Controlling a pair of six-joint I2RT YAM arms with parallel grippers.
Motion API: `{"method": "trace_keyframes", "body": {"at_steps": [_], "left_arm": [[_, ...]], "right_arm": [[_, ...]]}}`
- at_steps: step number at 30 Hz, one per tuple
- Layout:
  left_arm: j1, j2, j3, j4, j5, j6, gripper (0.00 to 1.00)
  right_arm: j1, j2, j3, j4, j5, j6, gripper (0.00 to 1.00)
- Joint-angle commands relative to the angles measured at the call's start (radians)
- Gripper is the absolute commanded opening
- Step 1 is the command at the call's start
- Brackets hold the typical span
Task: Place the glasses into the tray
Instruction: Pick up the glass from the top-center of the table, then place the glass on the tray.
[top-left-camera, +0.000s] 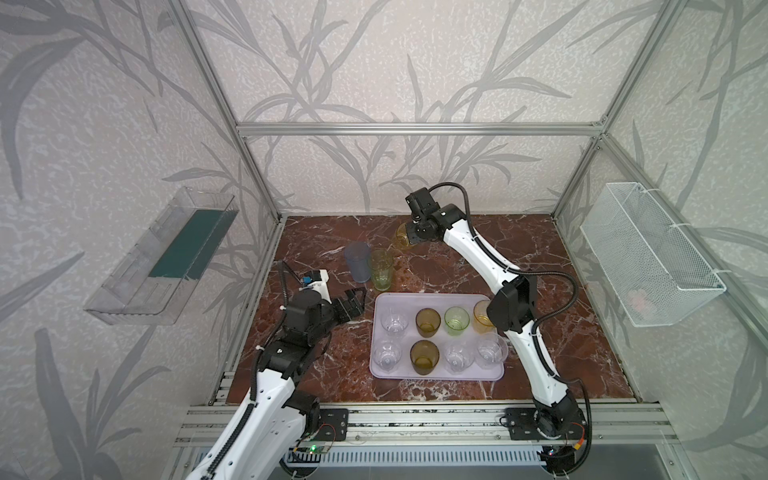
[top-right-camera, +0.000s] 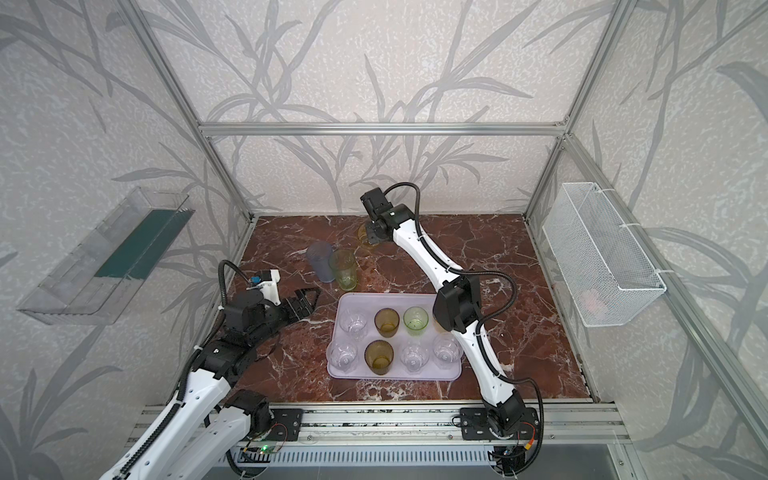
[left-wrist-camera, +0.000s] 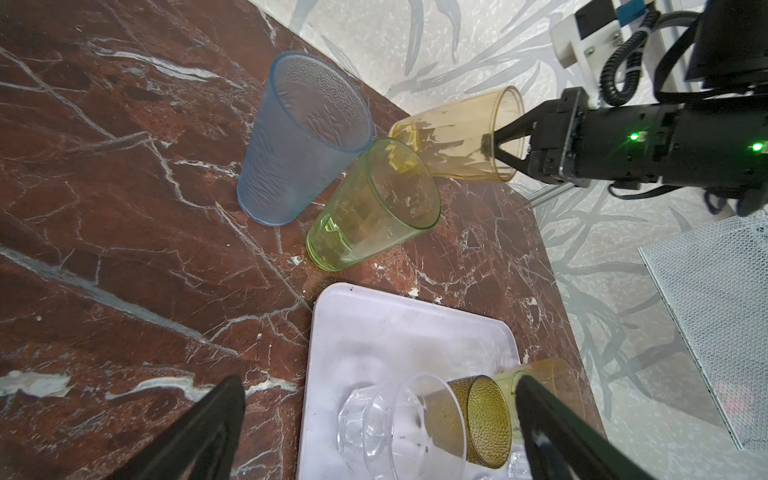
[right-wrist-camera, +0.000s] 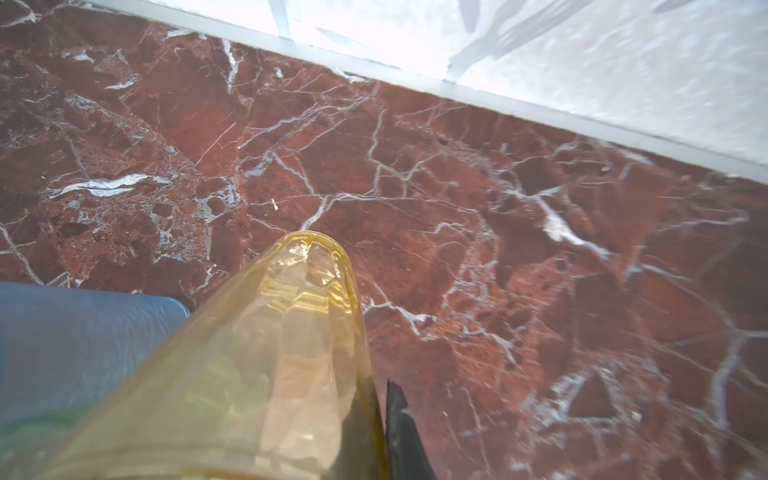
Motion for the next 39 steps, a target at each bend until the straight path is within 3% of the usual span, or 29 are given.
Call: {"method": "trace_keyframes", "body": {"at_steps": [1, 14, 26, 34, 39], "left_arm": [[0.006, -0.016, -0.019, 0.042, 0.004, -0.013, 0.99], [0.003, -0.03, 0.001, 0.044, 0.07, -0.023, 0.99], [-0.06, -0.045, 0.048, 0.014, 0.087, -0.025, 0.99], [-0.232, -0.045, 0.084, -0.035, -0.064, 0.016, 0.99], [-0.281, -0.023, 0.065, 0.013, -0.097, 0.001, 0.99]], "right_arm": [[-0.005, -0.115, -0.04, -0.084, 0.054, -0.025, 0.0], [-0.022, -0.654, -0.732, 0.257, 0.099, -0.024, 0.0], [-0.058, -0.982, -0.97, 0.135, 0.147, -0.006, 0.0], [-0.148, -1.102, -1.042, 0.029, 0.09, 0.003, 0.0], [-0.202, -1.132, -1.084, 0.001, 0.04, -0.021, 0.0]]}}
